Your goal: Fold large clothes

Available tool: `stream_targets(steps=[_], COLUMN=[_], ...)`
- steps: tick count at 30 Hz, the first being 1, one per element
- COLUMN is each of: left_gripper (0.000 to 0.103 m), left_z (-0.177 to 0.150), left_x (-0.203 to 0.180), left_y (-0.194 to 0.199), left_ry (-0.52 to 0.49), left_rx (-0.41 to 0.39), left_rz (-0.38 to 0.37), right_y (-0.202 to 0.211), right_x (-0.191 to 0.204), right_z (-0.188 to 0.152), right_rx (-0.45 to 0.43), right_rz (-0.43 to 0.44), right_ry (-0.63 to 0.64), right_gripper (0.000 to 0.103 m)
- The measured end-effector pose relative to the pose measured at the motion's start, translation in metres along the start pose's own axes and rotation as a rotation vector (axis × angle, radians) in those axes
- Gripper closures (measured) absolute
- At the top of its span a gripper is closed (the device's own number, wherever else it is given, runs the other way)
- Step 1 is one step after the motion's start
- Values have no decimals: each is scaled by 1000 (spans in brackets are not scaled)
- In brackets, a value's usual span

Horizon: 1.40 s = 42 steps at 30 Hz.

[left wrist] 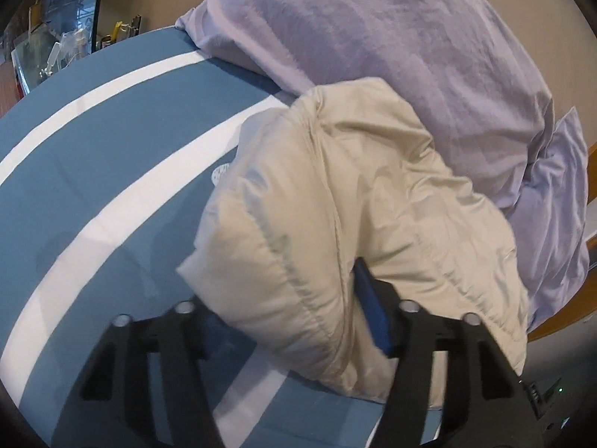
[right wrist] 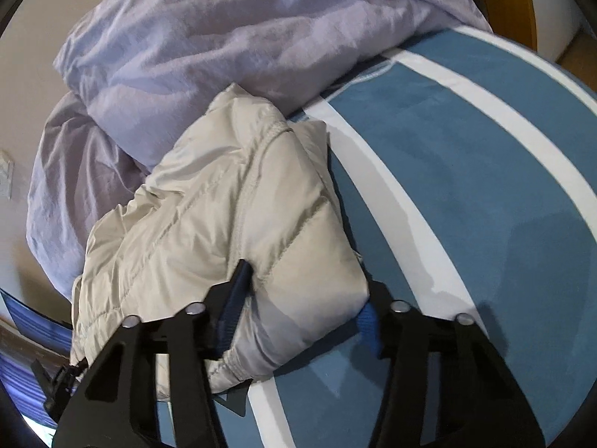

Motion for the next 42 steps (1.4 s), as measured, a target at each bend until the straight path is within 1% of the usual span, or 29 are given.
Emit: stream_targets(steps=[1, 2, 5, 8, 14, 19, 27, 31, 34, 36, 38, 39, 41, 42], left_gripper=[56, 59, 65, 67, 68, 68, 68, 68, 67, 64, 58, 56, 46, 42], left_z=[1, 2, 2, 1, -4, -17, -35, -38, -40, -42, -43, -44, -45, -44], left_x=[0, -1, -1, -1, 15, 47, 88, 98, 102, 106, 111, 112, 113, 114], left_y=[3, 4, 8, 13, 33, 62, 104, 114, 117, 115, 114, 114, 116, 117], left_ry=[4, 8, 7, -4, -6, -7, -16, -17, -9, 8, 19, 20, 8, 3], left_rx=[-6, -7, -4, -8, -3, 6, 2, 2, 1, 5, 5, 0, -17, -24], left_rz=[-11, -21, -40, -52, -83, -94, -81, -70, -62, -51, -38, -29, -7, 3], right_y=[1, 3, 8, 11, 32, 54, 81, 91, 94, 95, 97, 100, 107, 111], right_x=[1, 3, 4, 4, 13, 24, 30, 32, 32, 32, 32, 31, 28, 27], right_z=[1, 1, 3, 2, -12, -43, -91, -108, -115, -117, -117, -116, -110, -106], right_rx=[-7, -16, -30, -33, -34, -9, 14, 21, 23, 20, 15, 7, -33, -60], right_rz=[-4, -6, 2, 13, 56, 106, 159, 175, 169, 153, 127, 113, 58, 32], right_ry=[10, 20, 34, 35, 82, 130, 160, 189, 209, 225, 235, 243, 267, 281], right_gripper=[62, 66, 73, 75, 77, 77, 77, 77, 77, 76, 70, 68, 55, 53])
Point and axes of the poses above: each gripper's, at about its wrist camera, not at the fingertips, and y roughly against the way its jaws point, x to its left, z to its top, the point moved 8 cm from there along -y, roughly the way its jaws point, and after that the axes turned 5 degrees about y, right-handed, at the moved point
